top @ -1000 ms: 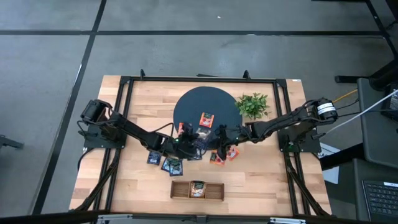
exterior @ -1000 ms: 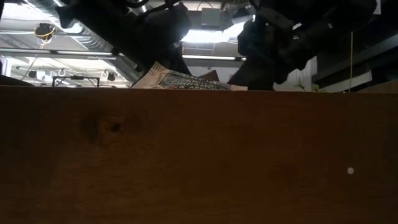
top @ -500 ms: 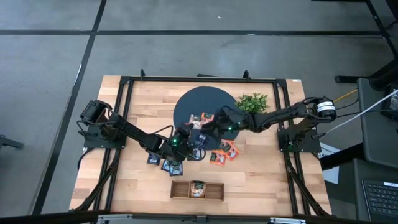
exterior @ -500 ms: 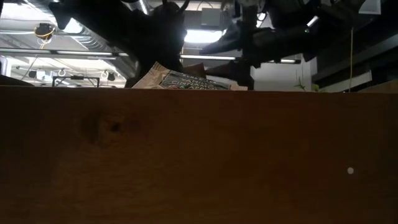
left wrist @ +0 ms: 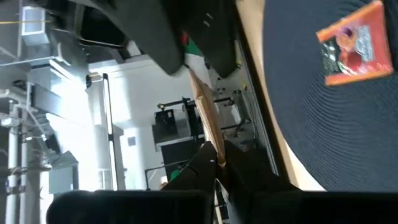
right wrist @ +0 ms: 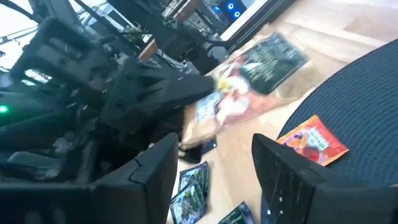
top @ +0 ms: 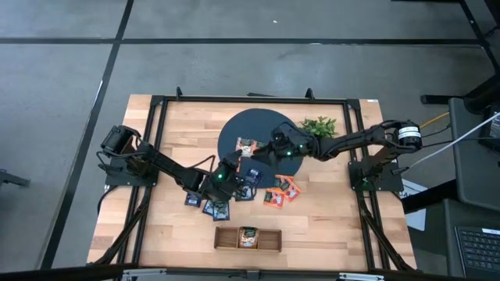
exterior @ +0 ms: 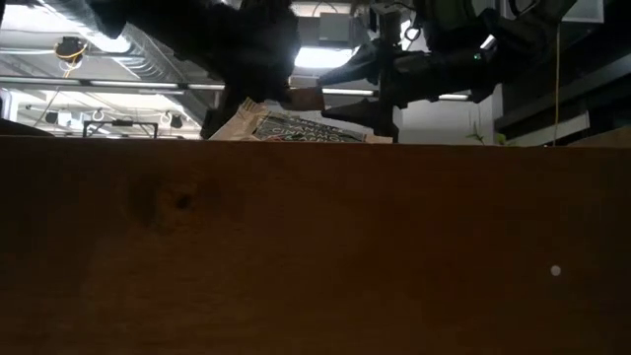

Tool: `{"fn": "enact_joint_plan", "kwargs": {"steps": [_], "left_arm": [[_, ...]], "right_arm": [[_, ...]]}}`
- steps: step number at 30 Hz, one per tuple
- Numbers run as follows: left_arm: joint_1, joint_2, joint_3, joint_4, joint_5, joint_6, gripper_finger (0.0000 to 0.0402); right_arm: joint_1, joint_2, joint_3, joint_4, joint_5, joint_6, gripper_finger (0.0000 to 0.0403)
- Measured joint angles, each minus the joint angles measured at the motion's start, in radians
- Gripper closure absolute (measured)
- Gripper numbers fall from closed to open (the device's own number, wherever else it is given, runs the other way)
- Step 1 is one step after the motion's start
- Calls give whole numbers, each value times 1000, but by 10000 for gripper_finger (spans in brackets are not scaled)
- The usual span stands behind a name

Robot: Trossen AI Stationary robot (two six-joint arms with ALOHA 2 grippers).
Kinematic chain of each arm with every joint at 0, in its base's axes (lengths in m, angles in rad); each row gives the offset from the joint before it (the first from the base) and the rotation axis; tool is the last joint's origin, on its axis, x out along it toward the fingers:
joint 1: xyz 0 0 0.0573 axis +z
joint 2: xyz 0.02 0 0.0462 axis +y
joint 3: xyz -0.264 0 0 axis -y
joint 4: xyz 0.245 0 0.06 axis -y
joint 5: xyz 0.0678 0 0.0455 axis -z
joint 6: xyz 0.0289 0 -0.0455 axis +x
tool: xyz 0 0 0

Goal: Pick & Place Tea
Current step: Put the brown tea bag into the middle section of the wooden organizer

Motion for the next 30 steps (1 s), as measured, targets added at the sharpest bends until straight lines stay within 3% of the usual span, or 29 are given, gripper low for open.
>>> {"fn": "enact_joint_plan", "kwargs": {"steps": [4,9,19,30], "left_arm": [[1,0,0,99,-3,66,391],[0,0,0,110,18,84,392],[0,0,0,110,32,82,383],[-6,0,0,108,43,-182,329]], "right_arm": [[-14,0,0,35,-1,-1,201],[-18,0,0,74,5,-14,232],[-17,0,0,68,16,-78,390],[-17,0,0,1,23,-141,396]]}}
